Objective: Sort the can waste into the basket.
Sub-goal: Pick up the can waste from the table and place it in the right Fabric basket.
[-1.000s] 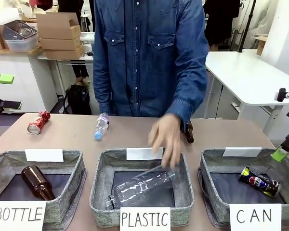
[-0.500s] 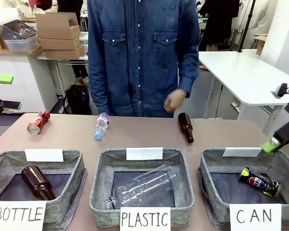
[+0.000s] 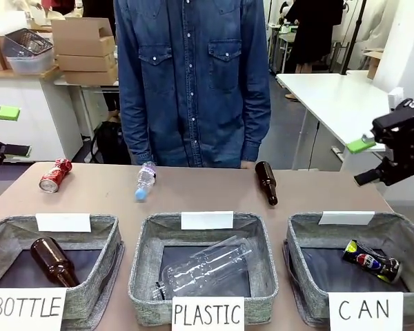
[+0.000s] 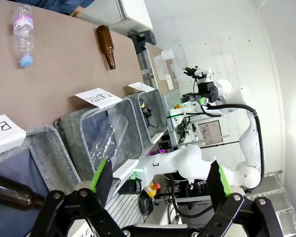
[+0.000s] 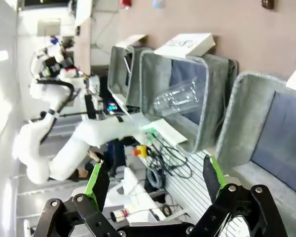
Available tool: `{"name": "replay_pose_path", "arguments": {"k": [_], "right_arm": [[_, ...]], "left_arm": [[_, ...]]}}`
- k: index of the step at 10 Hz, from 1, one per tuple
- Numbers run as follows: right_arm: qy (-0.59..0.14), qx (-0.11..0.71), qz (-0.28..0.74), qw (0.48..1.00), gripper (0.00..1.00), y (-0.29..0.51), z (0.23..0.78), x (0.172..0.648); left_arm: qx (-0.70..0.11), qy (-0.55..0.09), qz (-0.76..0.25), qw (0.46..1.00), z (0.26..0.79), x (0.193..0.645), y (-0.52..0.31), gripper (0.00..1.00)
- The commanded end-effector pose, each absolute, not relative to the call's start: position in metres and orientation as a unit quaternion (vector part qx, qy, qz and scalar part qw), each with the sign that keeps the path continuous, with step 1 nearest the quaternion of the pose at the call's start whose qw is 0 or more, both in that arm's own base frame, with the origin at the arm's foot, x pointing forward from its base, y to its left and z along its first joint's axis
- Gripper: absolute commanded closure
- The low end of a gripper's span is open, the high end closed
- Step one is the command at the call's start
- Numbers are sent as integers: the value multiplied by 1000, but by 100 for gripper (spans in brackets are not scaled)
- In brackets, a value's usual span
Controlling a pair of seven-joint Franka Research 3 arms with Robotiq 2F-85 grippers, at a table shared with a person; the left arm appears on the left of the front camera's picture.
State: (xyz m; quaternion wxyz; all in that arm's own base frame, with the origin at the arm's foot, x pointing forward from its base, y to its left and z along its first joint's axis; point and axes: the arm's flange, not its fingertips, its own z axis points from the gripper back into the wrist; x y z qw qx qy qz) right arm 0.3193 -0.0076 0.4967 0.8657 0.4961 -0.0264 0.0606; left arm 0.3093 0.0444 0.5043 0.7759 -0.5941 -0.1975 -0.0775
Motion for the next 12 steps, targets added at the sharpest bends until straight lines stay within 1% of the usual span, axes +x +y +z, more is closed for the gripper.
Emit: {"name": "replay_pose_path", "arguments": {"k": [1, 10, 11, 12], "right_arm": [[-28, 468, 114, 876, 0, -13, 497, 310], [-28, 468, 114, 876, 0, -13, 497, 310], [-28, 468, 114, 876, 0, -13, 497, 310], [-28, 468, 114, 876, 0, -13, 497, 310]], "left_arm": [[-594, -196, -80, 776, 504, 306, 43, 0], [-594, -197, -77, 776, 504, 309, 44, 0], [-389, -243, -56, 887, 519, 327, 42, 0], [-152, -248, -45, 956, 516, 359, 39, 0]]}}
